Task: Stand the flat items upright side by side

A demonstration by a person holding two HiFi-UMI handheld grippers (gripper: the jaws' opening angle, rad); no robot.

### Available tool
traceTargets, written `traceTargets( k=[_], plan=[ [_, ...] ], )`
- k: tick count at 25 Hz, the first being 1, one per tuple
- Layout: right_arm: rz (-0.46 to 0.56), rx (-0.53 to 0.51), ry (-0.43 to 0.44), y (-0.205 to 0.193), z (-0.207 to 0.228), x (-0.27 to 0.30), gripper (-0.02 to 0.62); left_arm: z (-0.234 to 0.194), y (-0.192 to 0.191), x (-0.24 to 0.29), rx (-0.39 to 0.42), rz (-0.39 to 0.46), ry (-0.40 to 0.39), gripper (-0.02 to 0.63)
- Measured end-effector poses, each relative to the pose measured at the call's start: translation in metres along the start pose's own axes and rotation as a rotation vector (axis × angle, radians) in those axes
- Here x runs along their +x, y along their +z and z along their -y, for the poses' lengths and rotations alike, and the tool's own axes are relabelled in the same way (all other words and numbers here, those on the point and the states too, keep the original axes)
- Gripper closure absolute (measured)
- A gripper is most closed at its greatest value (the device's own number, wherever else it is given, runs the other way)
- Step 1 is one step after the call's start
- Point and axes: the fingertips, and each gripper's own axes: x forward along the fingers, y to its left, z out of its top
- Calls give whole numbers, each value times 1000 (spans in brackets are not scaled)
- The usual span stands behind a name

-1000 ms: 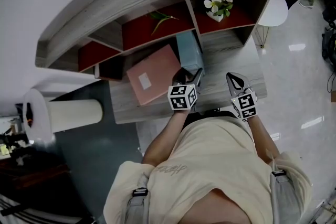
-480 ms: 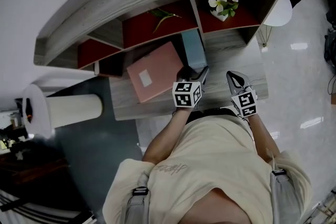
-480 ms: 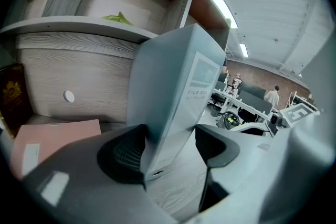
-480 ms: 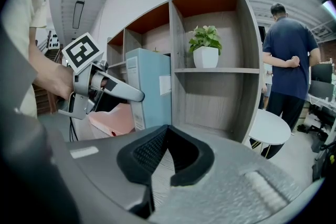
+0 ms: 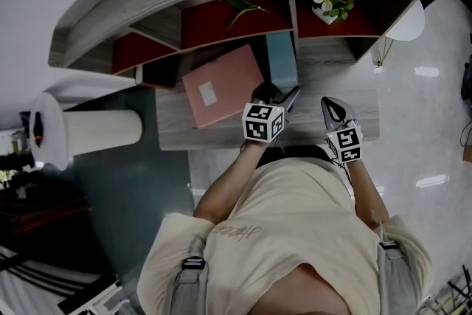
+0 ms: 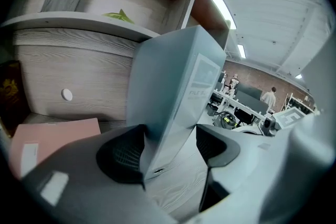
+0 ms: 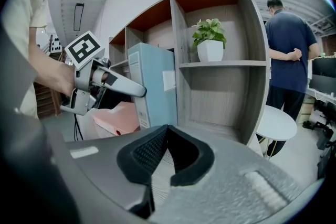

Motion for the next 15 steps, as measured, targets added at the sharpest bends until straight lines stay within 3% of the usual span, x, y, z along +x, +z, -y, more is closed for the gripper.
traceTargets(
  k=[7,15],
  plan=[
    [-35,9,58,-12,-19,19,547,-19,-20,-30,-111,9,-1,285],
    [-155,-13,178,-28,-67,46,447,-112,-88,-97,-198,-59,194,291]
  ],
)
